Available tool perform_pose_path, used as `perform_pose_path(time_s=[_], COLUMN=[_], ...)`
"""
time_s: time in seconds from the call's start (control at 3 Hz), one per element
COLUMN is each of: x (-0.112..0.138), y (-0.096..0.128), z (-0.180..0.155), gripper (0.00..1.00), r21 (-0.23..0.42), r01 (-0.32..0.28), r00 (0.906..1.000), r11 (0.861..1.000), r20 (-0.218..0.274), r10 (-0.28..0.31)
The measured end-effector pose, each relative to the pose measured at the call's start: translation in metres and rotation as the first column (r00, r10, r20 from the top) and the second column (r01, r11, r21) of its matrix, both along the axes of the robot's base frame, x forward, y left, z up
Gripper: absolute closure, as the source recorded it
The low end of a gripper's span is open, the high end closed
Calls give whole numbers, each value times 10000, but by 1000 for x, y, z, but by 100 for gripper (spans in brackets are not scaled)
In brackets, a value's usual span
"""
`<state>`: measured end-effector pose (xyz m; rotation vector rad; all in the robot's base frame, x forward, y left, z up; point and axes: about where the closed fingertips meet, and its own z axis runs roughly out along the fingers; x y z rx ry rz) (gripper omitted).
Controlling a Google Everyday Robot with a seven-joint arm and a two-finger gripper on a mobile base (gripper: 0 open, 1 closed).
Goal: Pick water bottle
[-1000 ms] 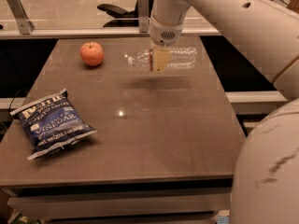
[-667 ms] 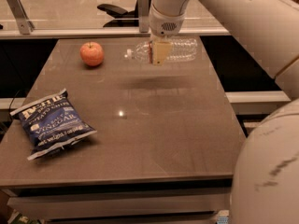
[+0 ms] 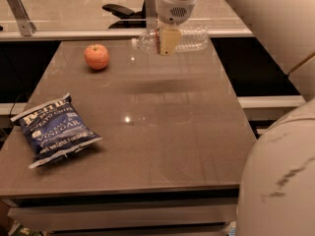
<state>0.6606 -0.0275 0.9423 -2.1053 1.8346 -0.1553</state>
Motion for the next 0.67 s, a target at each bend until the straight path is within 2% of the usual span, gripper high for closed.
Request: perform_pose_path(time_s=[0.67], x=[2], y=[3], z=[20], gripper=[100], r21=[4], r01=[-212], r00=[9992], r11=[9998], r20=[328], r10=[211])
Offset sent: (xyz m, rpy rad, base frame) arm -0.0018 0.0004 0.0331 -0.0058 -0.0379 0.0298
